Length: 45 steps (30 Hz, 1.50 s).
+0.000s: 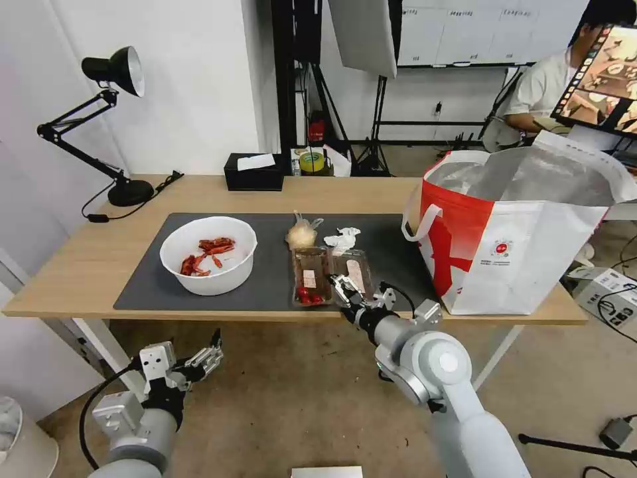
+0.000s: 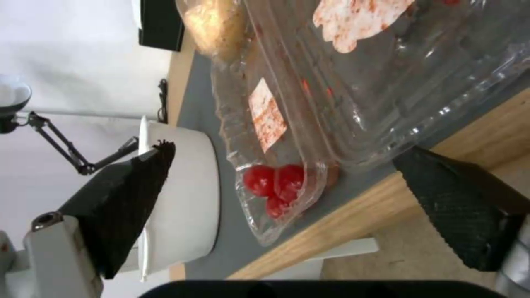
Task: Pick up the trash from the table and place it into the takeout bag.
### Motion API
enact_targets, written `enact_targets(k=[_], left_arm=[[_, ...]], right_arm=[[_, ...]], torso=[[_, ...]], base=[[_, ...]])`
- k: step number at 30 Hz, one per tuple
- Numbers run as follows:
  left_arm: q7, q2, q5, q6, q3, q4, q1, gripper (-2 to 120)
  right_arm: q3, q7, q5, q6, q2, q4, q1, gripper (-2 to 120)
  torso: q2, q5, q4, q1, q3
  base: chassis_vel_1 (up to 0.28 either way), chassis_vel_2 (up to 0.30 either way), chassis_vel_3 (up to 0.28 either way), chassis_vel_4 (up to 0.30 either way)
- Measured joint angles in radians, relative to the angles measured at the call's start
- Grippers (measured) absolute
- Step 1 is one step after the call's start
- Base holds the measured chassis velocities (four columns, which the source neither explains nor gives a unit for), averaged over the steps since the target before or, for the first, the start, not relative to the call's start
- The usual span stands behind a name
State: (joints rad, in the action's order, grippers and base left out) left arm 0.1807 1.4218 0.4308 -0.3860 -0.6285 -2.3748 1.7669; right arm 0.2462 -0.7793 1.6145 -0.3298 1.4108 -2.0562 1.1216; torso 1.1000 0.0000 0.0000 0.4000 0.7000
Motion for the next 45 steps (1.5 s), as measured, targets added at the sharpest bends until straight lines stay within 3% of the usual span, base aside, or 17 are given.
enact_targets(k=[14,33,45], left_arm=[[-0.001,0.011,-0.015,0.004,0.003,-0.009,0.015,100],[-0.005,0.034,-0.030,0.029,0.000,-0.024,0.040,100],[-0.006,0.053,-0.044,0.031,-0.003,-0.033,0.051,100]], right_arm=[[0.011,0.048,-0.035,0.006,0.004,-0.003,0.017,100],[0.001,0.186,-0.264,0.034,-0.036,-0.048,-0.001,100],[-0.018,0.206,-0.155,-0.012,-0.074,-0.032,-0.087,100]], torso=[[0.000,0.0000,0.0000,0.000,0.000],[0.000,0.0001,0.0000,0.000,0.000],[0.000,0.0000,-0.0001,0.000,0.000]], base=[[0.000,0.000,0.000,0.000],[0.000,0.000,0.000,0.000],[0.000,0.000,0.000,0.000]])
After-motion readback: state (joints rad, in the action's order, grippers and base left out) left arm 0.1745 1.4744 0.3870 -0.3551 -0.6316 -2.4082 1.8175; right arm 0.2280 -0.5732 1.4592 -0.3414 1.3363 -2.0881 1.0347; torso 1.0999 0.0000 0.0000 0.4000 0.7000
